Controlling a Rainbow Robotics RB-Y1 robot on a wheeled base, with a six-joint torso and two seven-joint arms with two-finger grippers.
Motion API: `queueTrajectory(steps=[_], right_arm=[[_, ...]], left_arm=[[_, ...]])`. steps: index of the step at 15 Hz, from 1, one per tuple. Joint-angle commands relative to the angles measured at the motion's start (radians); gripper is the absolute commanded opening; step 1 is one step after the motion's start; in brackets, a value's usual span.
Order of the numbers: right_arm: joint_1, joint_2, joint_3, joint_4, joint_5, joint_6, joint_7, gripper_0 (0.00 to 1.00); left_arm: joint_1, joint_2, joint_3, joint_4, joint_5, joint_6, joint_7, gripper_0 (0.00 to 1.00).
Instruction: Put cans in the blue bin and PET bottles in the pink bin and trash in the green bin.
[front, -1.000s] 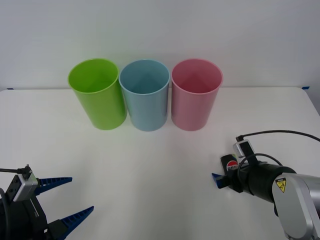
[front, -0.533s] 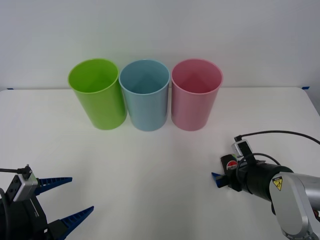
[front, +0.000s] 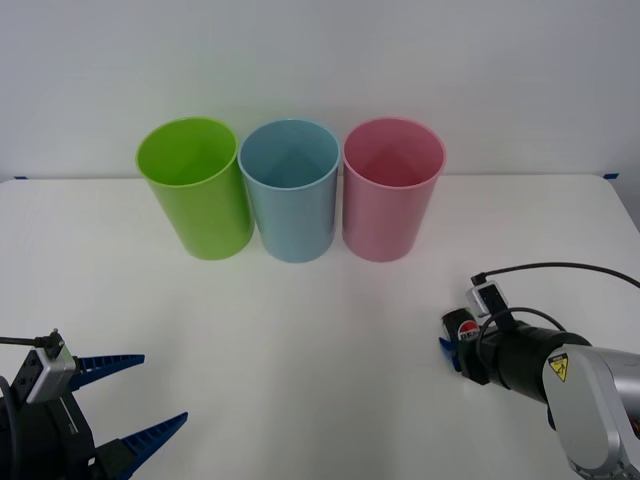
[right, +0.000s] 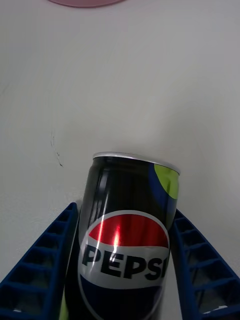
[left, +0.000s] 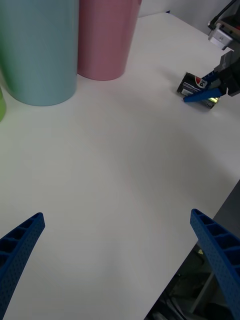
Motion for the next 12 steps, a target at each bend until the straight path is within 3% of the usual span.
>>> queueTrajectory(steps=[1, 4, 6, 11, 12], right_arm=[[-0.003, 0.0, 0.0, 0.0, 0.0, -0.001, 0.006, 0.0], [-0.001, -0.002, 0.0, -0.027, 0.0, -0.002, 0.007, 0.0], [0.003, -0.011, 0.0, -0.053, -0.041, -0.002, 0.009, 0.0], [0.054, -0.086, -0.03, -0.185, -0.276, -0.004, 0.027, 0.0], [0.08, -0.111, -0.046, -0.224, -0.363, -0.002, 0.039, 0.0]], left_arm=[[0.0, 0.0, 0.0, 0.0, 0.0, 0.0, 0.0, 1.0], [0.0, 0.0, 0.0, 0.0, 0.0, 0.0, 0.0, 1.0], [0.0, 0.0, 0.0, 0.0, 0.0, 0.0, 0.0, 1.0], [0.0, 0.0, 0.0, 0.0, 0.0, 0.0, 0.0, 1.0], [0.0, 0.0, 0.0, 0.0, 0.0, 0.0, 0.0, 1.0]])
